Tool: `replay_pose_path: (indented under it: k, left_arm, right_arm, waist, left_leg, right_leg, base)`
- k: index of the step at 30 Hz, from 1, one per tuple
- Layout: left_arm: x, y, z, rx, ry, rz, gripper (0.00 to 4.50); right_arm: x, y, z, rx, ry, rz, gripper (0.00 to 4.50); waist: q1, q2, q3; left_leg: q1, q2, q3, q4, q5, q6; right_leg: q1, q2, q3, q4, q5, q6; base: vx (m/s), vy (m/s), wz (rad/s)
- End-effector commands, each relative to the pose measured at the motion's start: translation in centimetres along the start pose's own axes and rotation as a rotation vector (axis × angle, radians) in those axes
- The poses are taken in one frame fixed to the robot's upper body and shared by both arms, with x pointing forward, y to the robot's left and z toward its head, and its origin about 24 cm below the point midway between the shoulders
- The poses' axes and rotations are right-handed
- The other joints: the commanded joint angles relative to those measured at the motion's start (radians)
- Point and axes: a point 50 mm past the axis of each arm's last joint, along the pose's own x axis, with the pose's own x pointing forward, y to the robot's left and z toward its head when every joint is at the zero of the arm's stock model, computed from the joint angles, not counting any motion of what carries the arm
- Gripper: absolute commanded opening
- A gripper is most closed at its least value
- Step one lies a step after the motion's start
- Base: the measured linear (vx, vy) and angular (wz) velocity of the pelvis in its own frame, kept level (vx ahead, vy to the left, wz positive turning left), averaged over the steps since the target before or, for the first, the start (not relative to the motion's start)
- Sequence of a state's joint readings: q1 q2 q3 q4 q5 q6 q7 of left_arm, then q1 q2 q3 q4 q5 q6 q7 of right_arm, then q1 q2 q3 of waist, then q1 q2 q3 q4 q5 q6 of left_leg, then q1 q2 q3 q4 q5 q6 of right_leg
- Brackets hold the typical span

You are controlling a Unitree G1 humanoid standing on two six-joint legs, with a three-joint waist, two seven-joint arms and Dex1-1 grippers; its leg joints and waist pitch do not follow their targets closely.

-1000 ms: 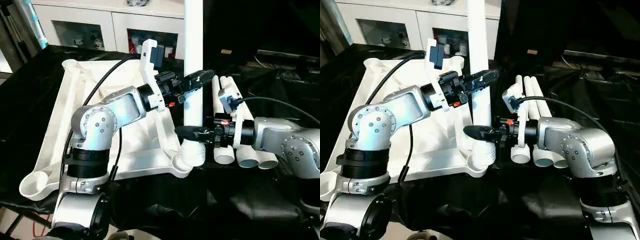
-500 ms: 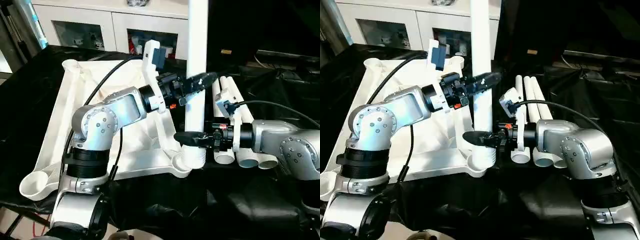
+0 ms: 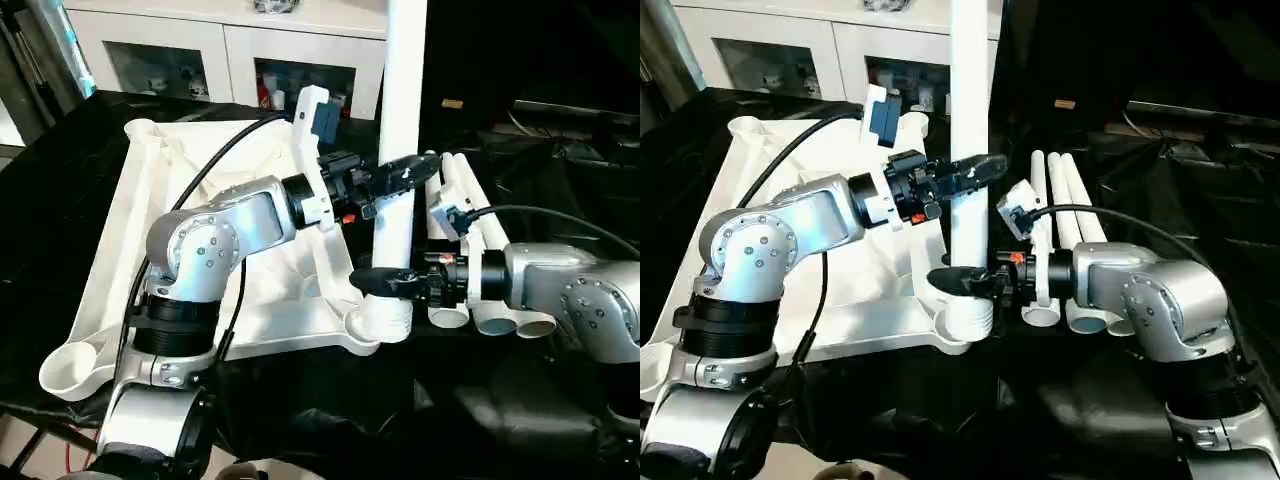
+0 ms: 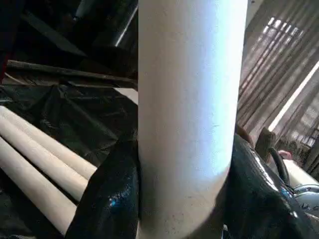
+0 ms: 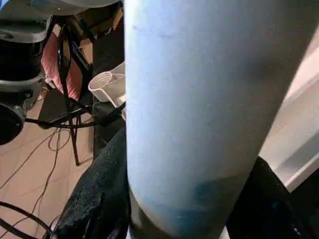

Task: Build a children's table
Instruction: Pick table leg

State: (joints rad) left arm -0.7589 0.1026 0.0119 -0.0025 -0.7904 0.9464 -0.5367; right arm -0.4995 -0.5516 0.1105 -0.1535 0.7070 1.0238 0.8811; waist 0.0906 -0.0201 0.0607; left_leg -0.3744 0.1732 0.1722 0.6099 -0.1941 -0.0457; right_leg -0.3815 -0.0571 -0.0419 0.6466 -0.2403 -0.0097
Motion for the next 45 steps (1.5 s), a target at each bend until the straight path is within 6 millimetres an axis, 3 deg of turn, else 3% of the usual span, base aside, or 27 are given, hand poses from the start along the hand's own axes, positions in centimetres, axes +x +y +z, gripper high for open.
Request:
replay_pose_path:
  k: [1,7,9,12,20,24,25,26,28,29,30,31,32,33,34,36,37,38,39,41,44,45]
  left_arm:
    - [0.4,-0.8,0.5,0.035,0.007,-0.043,1.84]
    - [0.4,-0.6,0.6,0.078,-0.001,-0.015,1.84]
    - [0.1,-0.8,0.7,0.074,-0.009,-0.042,2.54]
    - [-0.2,-0.8,0.9,0.081,-0.038,-0.044,2.58]
    - [-1.3,0.2,4.7,-0.039,-0.442,-0.023,2.59]
    - [-2.3,1.5,6.1,-0.015,-0.557,0.063,2.59]
    - [-2.4,1.7,6.1,0.006,-0.546,0.089,2.59]
    - [-2.6,2.0,6.0,0.051,-0.522,0.125,2.59]
    - [-2.8,2.3,5.4,0.154,-0.441,0.192,2.59]
    - [-3.3,2.9,4.0,0.331,-0.295,0.288,2.59]
    - [-3.6,3.1,3.2,0.396,-0.231,0.309,2.59]
    - [-4.1,3.6,1.6,0.493,-0.113,0.331,2.59]
    - [-4.1,3.6,1.6,0.493,-0.113,0.331,2.59]
    - [-5.2,3.8,-0.3,0.522,-0.063,0.355,2.59]
    - [-5.5,3.9,-0.7,0.515,-0.058,0.366,2.59]
    - [-6.7,3.5,-2.3,0.508,-0.037,0.382,2.59]
    - [-7.2,2.9,-3.2,0.495,-0.006,0.362,2.59]
    - [-7.5,2.5,-3.7,0.487,0.015,0.344,2.59]
    - [-7.9,1.5,-4.9,0.469,0.048,0.284,2.59]
    - [-8.1,1.4,-5.6,0.47,0.061,0.275,2.59]
    - [-8.8,0.9,-7.4,0.461,0.137,0.246,2.59]
    - [-9.1,0.9,-8.1,0.457,0.183,0.245,2.59]
  right_arm:
    - [-0.3,-0.1,-0.3,-0.002,0.025,-0.027,1.91]
    - [0.0,-0.2,-0.5,-0.004,0.015,-0.042,1.91]
    - [0.2,-0.4,-0.4,-0.014,-0.01,-0.056,1.91]
    - [0.4,-0.5,-0.1,-0.025,-0.065,-0.061,1.91]
    - [1.3,-1.1,0.9,-0.035,-0.237,-0.115,1.9]
    - [1.2,-0.7,1.5,-0.061,-0.362,-0.117,1.9]
    - [1.2,-0.7,1.5,-0.066,-0.378,-0.13,1.9]
    - [1.2,-0.8,1.5,-0.075,-0.397,-0.155,1.9]
    - [1.2,-1.2,1.6,-0.079,-0.414,-0.226,1.9]
    - [1.2,-2.0,1.4,-0.114,-0.396,-0.359,1.9]
    - [1.3,-2.3,1.3,-0.128,-0.386,-0.413,1.9]
    - [1.4,-2.8,1.1,-0.151,-0.369,-0.504,1.9]
    - [1.4,-2.8,1.1,-0.151,-0.369,-0.504,1.9]
    - [1.8,-2.8,0.5,-0.126,-0.374,-0.544,1.9]
    - [1.8,-2.8,0.4,-0.126,-0.377,-0.555,1.9]
    - [2.0,-2.6,0.1,-0.123,-0.391,-0.596,1.9]
    - [1.9,-2.5,0.0,-0.111,-0.413,-0.619,1.9]
    - [1.8,-2.4,0.0,-0.102,-0.427,-0.633,1.9]
    - [1.4,-2.4,0.0,-0.085,-0.454,-0.668,1.9]
    - [1.3,-2.4,0.0,-0.099,-0.468,-0.672,1.9]
    - [1.0,-2.4,-0.7,-0.116,-0.461,-0.697,1.9]
    - [0.7,-2.4,-1.0,-0.126,-0.456,-0.715,1.9]
  waist:
    - [0.005,-0.002,-0.075]
    - [0.004,-0.004,-0.075]
    - [0.005,0.001,-0.076]
    - [0.003,-0.001,-0.076]
    - [0.003,-0.002,-0.076]
    - [0.003,0.008,-0.074]
    - [0.001,0.006,-0.076]
    - [0.002,0.021,-0.077]
    - [-0.003,0.018,-0.077]
    - [-0.003,0.02,-0.077]
    - [-0.005,0.022,-0.076]
    - [-0.004,0.031,-0.077]
    - [-0.009,0.029,-0.076]
    - [-0.008,0.035,-0.078]
    - [-0.008,0.035,-0.077]
    - [-0.008,0.031,-0.076]
    - [-0.009,0.023,-0.075]
    - [-0.006,0.029,-0.076]
    - [-0.009,0.019,-0.071]
    - [-0.007,0.03,-0.066]
    - [-0.008,0.032,-0.062]
    - [-0.009,0.039,-0.061]
  left_leg:
    - [0.009,0.047,-0.016,-0.052,0.009,0.033]
    - [0.009,0.048,-0.016,-0.054,0.01,0.033]
    - [0.009,0.047,-0.016,-0.052,0.012,0.033]
    - [0.009,0.047,-0.016,-0.053,0.005,0.028]
    - [0.009,0.046,-0.016,-0.053,-0.017,0.023]
    - [0.011,0.047,-0.017,-0.056,-0.033,0.026]
    - [0.011,0.048,-0.018,-0.056,-0.025,0.025]
    - [0.011,0.048,-0.021,-0.056,-0.019,0.021]
    - [0.014,0.05,-0.022,-0.058,-0.02,0.02]
    - [0.014,0.05,-0.023,-0.059,-0.02,0.014]
    - [0.013,0.052,-0.024,-0.061,-0.018,0.0]
    - [0.015,0.051,-0.024,-0.061,-0.019,-0.017]
    - [0.013,0.049,-0.022,-0.062,-0.019,-0.022]
    - [0.014,0.047,-0.02,-0.06,-0.024,-0.033]
    - [0.011,0.048,-0.02,-0.061,-0.027,-0.034]
    - [0.011,0.049,-0.018,-0.066,-0.047,-0.035]
    - [0.012,0.05,-0.017,-0.069,-0.058,-0.034]
    - [0.012,0.052,-0.019,-0.07,-0.065,-0.036]
    - [0.012,0.051,-0.016,-0.073,-0.081,-0.032]
    - [0.015,0.051,-0.015,-0.075,-0.103,-0.037]
    - [0.016,0.051,-0.015,-0.079,-0.146,-0.049]
    - [0.017,0.051,-0.017,-0.081,-0.155,-0.057]
  right_leg:
    - [0.066,-0.077,0.05,-0.064,0.132,-0.259]
    - [0.066,-0.076,0.049,-0.065,0.138,-0.257]
    - [0.066,-0.077,0.05,-0.063,0.145,-0.259]
    - [0.064,-0.077,0.048,-0.064,0.14,-0.262]
    - [0.067,-0.078,0.047,-0.067,0.143,-0.282]
    - [0.063,-0.078,0.048,-0.07,0.118,-0.252]
    - [0.064,-0.077,0.048,-0.069,0.132,-0.245]
    - [0.063,-0.077,0.047,-0.064,0.143,-0.243]
    - [0.06,-0.075,0.046,-0.068,0.15,-0.23]
    - [0.06,-0.075,0.045,-0.07,0.141,-0.22]
    - [0.059,-0.076,0.045,-0.068,0.12,-0.195]
    - [0.056,-0.077,0.046,-0.069,0.1,-0.18]
    - [0.056,-0.074,0.047,-0.069,0.091,-0.173]
    - [0.056,-0.074,0.048,-0.069,0.092,-0.174]
    - [0.058,-0.075,0.049,-0.068,0.097,-0.176]
    - [0.055,-0.074,0.049,-0.069,0.098,-0.187]
    - [0.054,-0.072,0.048,-0.07,0.086,-0.19]
    - [0.054,-0.075,0.048,-0.066,0.078,-0.194]
    - [0.05,-0.072,0.048,-0.072,0.043,-0.192]
    - [0.043,-0.072,0.05,-0.076,-0.014,-0.186]
    - [0.039,-0.071,0.052,-0.084,-0.081,-0.155]
    - [0.037,-0.07,0.052,-0.085,-0.091,-0.142]
  base:
    - [0.0,0.0,0.0]
    - [0.0,0.0,0.0]
    - [0.0,0.0,0.0]
    - [0.0,0.0,0.0]
    - [0.0,0.0,0.0]
    - [0.0,0.0,0.0]
    - [0.0,0.0,0.0]
    - [0.0,0.0,0.0]
    - [0.0,0.0,0.0]
    - [0.0,0.0,0.0]
    - [0.0,0.0,0.0]
    - [0.0,0.0,0.0]
    - [0.0,0.0,0.0]
    - [0.0,0.0,0.0]
    - [0.0,0.0,0.0]
    - [0.0,0.0,0.0]
    - [0.0,0.0,0.0]
    - [0.0,0.0,0.0]
    - [0.0,0.0,0.0]
    - [0.0,0.0,0.0]
    - [0.0,0.0,0.0]
    - [0.0,0.0,0.0]
